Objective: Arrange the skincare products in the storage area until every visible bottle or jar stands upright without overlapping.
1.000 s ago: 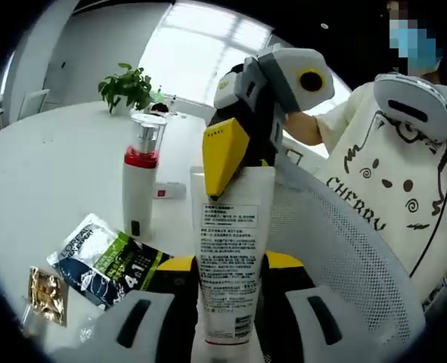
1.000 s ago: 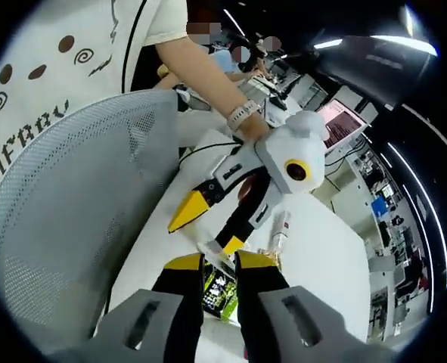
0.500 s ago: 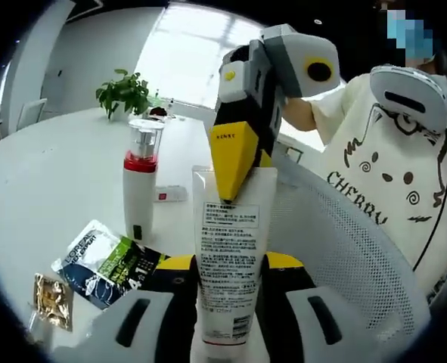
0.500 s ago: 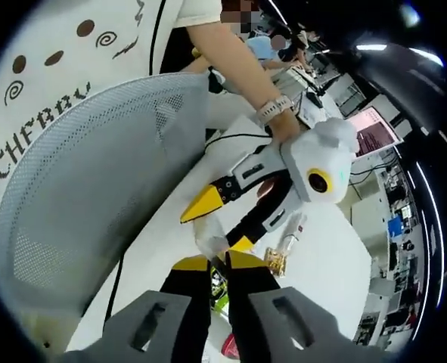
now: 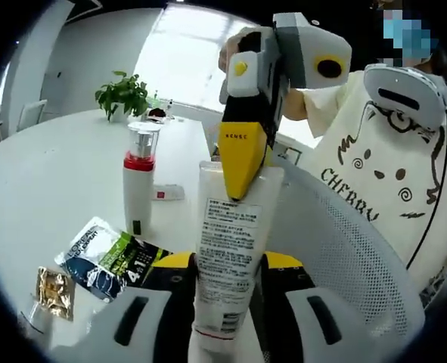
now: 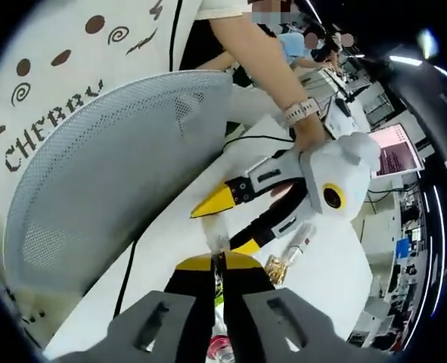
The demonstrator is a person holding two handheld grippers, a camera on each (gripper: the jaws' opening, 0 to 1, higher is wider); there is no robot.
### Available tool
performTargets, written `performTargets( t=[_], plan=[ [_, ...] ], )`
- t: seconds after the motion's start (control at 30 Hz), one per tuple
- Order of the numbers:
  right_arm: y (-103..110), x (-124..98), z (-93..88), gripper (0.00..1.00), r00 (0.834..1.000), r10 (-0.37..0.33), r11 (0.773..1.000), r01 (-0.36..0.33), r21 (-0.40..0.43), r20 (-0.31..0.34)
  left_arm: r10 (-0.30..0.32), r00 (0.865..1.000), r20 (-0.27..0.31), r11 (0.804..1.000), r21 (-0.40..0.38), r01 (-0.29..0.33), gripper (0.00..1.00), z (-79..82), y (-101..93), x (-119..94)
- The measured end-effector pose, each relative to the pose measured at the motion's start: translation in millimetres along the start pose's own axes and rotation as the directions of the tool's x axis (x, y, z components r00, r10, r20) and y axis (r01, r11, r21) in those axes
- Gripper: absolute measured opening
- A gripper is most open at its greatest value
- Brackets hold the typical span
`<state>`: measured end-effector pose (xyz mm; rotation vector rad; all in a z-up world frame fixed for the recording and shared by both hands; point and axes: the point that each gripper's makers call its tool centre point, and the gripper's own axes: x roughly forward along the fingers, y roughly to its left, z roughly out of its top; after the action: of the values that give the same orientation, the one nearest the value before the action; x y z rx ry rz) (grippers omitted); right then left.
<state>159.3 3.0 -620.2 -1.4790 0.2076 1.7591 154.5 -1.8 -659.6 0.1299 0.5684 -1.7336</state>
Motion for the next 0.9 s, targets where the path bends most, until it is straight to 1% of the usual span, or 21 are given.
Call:
performTargets(
  t=[0.07, 0.13, 0.2, 0.27, 0.3, 0.4, 0.43, 0.53, 0.67, 0.7, 0.73, 0.77, 0.8, 0.83, 0.9],
  plan=[
    [-2.8, -1.1, 1.6, 0.01, 1.0, 0.006, 1.0, -0.006, 0.003, 0.006, 0.036, 0.999, 0.013, 0.999, 0.008, -0.036, 0.29, 0.2, 2.3, -5.4],
    [-6.1, -1.4, 4.8, 0.01, 1.0, 0.009, 1.0, -0.009, 0.017, 0.013, 0.054, 0.998, 0.021, 0.999, 0.002, -0.054, 0.29, -0.9, 3.1, -8.1],
    [-7.1, -0.8, 4.7, 0.01, 1.0, 0.013, 1.0, -0.013, 0.021, 0.003, 0.078, 0.996, 0.036, 0.997, 0.001, -0.078, 0.3, -0.5, 5.9, -10.9],
    [-7.5, -1.1, 3.3, 0.01, 1.0, 0.017, 0.999, -0.017, 0.049, -0.001, 0.109, 0.993, 0.047, 0.994, 0.006, -0.11, 0.29, -0.5, 8.4, -14.7],
    [-11.0, 0.5, 1.8, 0.01, 1.0, 0.018, 0.997, -0.018, 0.072, 0.0, 0.124, 0.991, 0.049, 0.992, 0.005, -0.124, 0.3, -0.5, 9.6, -16.8],
    [-15.9, 1.6, 0.3, 0.01, 1.0, 0.013, 0.991, -0.013, 0.13, 0.004, 0.187, 0.981, 0.044, 0.982, -0.003, -0.187, 0.3, -1.9, 15.2, -23.8],
    [-18.8, 2.4, -0.1, 0.01, 1.0, 0.008, 0.99, -0.008, 0.138, 0.004, 0.194, 0.98, 0.051, 0.981, -0.001, -0.194, 0.3, -1.0, 15.5, -25.1],
    [-22.7, 3.2, -2.6, 0.01, 1.0, 0.011, 0.98, -0.01, 0.198, -0.002, 0.231, 0.971, 0.059, 0.973, 0.005, -0.232, 0.29, -0.8, 18.7, -29.1],
    [-26.8, 3.6, -3.5, 0.01, 1.0, 0.016, 0.963, -0.015, 0.268, 0.001, 0.282, 0.958, 0.047, 0.958, 0.038, -0.283, 0.28, -0.4, 21.0, -32.0],
    [-30.2, 3.7, -4.2, 0.01, 1.0, 0.006, 0.951, -0.006, 0.309, 0.0, 0.296, 0.954, 0.042, 0.954, 0.04, -0.297, 0.28, -0.8, 22.6, -32.3],
    [-30.3, 3.8, -4.3, 0.01, 1.0, 0.014, 0.945, -0.014, 0.327, 0.003, 0.324, 0.946, 0.02, 0.944, 0.053, -0.324, 0.29, -4.3, 26.1, -32.8],
    [-31.3, 3.9, -4.7, 0.01, 1.0, 0.018, 0.944, -0.017, 0.331, -0.001, 0.332, 0.943, 0.004, 0.941, 0.066, -0.331, 0.29, -6.9, 26.7, -32.4],
    [-34.1, 4.3, -5.7, 0.01, 1.0, 0.009, 0.944, -0.005, 0.33, -0.011, 0.332, 0.943, -0.002, 0.942, 0.064, -0.331, 0.29, -9.4, 29.0, -32.2],
    [-34.6, 4.7, -8.0, 0.01, 1.0, 0.014, 0.936, -0.004, 0.351, -0.025, 0.336, 0.942, -0.006, 0.94, 0.067, -0.334, 0.29, -10.6, 29.5, -31.5],
    [-37.3, 5.7, -8.4, 0.01, 0.999, 0.022, 0.932, -0.012, 0.363, -0.023, 0.352, 0.936, -0.022, 0.934, 0.075, -0.35, 0.3, -12.5, 29.9, -27.3]
  ],
)
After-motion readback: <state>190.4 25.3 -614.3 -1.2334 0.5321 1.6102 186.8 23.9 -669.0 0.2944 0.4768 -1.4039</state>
